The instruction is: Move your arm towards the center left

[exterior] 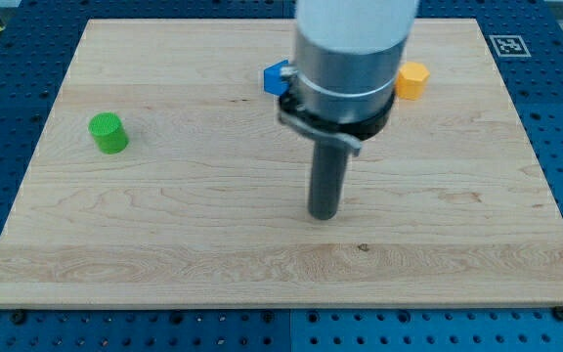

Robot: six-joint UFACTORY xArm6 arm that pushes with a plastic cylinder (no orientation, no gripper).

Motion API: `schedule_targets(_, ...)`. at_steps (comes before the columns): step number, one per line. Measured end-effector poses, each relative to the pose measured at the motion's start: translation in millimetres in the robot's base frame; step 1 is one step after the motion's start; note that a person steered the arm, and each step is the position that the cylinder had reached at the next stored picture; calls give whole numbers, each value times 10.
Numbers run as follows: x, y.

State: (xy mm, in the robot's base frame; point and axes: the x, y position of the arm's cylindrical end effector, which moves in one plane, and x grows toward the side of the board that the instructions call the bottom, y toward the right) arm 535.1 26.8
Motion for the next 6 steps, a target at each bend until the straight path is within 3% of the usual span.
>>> schedule_targets(1,40,-75)
schedule_targets(3,-794,-292)
schedule_targets(4,-1266,-684)
schedule_targets(6,-1672,-2010)
